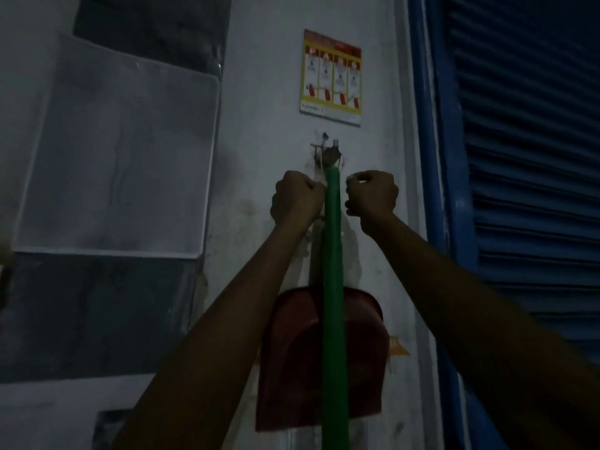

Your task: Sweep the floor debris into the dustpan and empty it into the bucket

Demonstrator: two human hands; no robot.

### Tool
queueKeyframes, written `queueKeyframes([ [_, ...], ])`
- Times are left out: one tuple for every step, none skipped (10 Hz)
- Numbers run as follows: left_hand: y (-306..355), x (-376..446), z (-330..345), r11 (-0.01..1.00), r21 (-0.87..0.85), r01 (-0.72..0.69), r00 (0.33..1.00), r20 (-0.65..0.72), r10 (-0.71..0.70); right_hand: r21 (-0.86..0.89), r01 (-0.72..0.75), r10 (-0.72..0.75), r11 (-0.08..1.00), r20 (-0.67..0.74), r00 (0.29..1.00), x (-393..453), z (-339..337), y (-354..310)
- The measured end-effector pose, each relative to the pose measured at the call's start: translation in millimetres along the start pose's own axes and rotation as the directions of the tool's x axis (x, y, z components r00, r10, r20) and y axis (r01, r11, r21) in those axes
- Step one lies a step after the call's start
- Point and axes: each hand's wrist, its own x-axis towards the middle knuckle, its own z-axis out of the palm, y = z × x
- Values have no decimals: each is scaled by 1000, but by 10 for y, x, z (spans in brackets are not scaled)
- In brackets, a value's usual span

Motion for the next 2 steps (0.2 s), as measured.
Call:
queueKeyframes([
  [-134,-576,-204,996,55,-74,996,53,71,-138,155,-169,978,-99,981,-654,-204,209],
  [-299,-1087,-447,995,-37,-92,995,46,94,-115,191,-203,975,-104,974,-1438,-465,316],
])
